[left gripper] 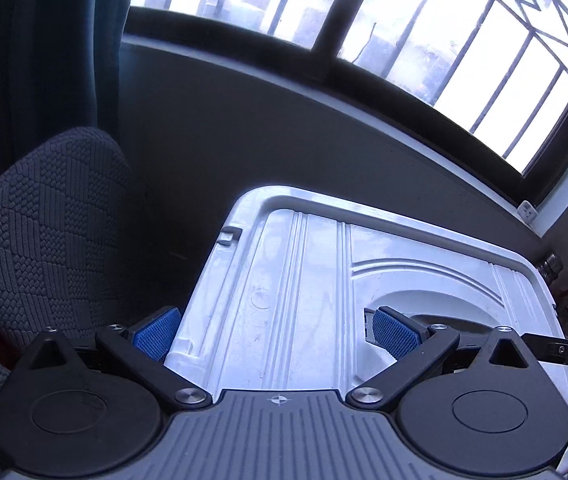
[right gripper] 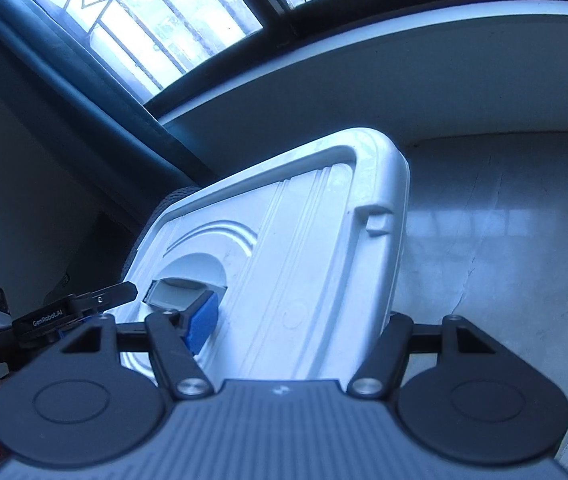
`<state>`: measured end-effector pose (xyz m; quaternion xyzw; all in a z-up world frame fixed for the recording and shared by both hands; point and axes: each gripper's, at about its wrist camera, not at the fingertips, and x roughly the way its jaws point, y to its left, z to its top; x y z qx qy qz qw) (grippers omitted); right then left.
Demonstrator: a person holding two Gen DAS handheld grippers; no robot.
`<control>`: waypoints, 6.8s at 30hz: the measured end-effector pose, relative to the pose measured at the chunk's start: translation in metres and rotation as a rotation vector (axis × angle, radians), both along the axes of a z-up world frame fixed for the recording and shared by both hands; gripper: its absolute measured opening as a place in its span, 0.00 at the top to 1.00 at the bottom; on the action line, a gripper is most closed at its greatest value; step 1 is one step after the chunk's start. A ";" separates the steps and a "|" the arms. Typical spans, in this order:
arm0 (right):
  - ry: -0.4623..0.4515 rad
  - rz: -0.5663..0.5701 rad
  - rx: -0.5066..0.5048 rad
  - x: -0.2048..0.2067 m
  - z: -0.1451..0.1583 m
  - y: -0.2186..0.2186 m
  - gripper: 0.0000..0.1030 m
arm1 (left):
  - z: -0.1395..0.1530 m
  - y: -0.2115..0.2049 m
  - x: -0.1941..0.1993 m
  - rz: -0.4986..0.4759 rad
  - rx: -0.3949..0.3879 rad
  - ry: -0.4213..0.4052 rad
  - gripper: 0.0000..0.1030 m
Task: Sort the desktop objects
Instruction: 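Lift the white lid with both grippers and carry it toward the turquoise tub, then hold the lid with both grippers and lower it over the tub opening, then press the lid flat onto the tub rim with both grippers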
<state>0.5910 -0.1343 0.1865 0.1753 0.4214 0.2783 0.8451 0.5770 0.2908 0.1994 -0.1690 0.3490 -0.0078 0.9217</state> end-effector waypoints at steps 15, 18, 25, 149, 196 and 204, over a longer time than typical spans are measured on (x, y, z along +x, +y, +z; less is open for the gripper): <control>-0.068 0.039 0.048 -0.070 0.022 -0.026 0.35 | 0.051 -0.030 -0.098 0.049 0.051 -0.059 0.01; -0.068 0.056 0.059 -0.092 0.023 -0.037 0.35 | 0.053 -0.036 -0.131 0.066 0.065 -0.062 0.01; -0.075 0.083 0.075 -0.158 0.024 -0.063 0.35 | 0.056 -0.066 -0.214 0.112 0.073 -0.077 0.01; 0.057 0.036 0.148 -0.412 -0.056 -0.126 0.35 | 0.005 -0.159 -0.465 0.081 0.091 0.023 0.01; 0.105 -0.020 0.136 -0.202 -0.063 -0.095 0.35 | 0.003 -0.127 -0.218 0.002 0.065 0.094 0.01; 0.161 -0.035 0.106 -0.187 -0.070 -0.094 0.35 | -0.016 -0.121 -0.201 -0.023 0.021 0.136 0.01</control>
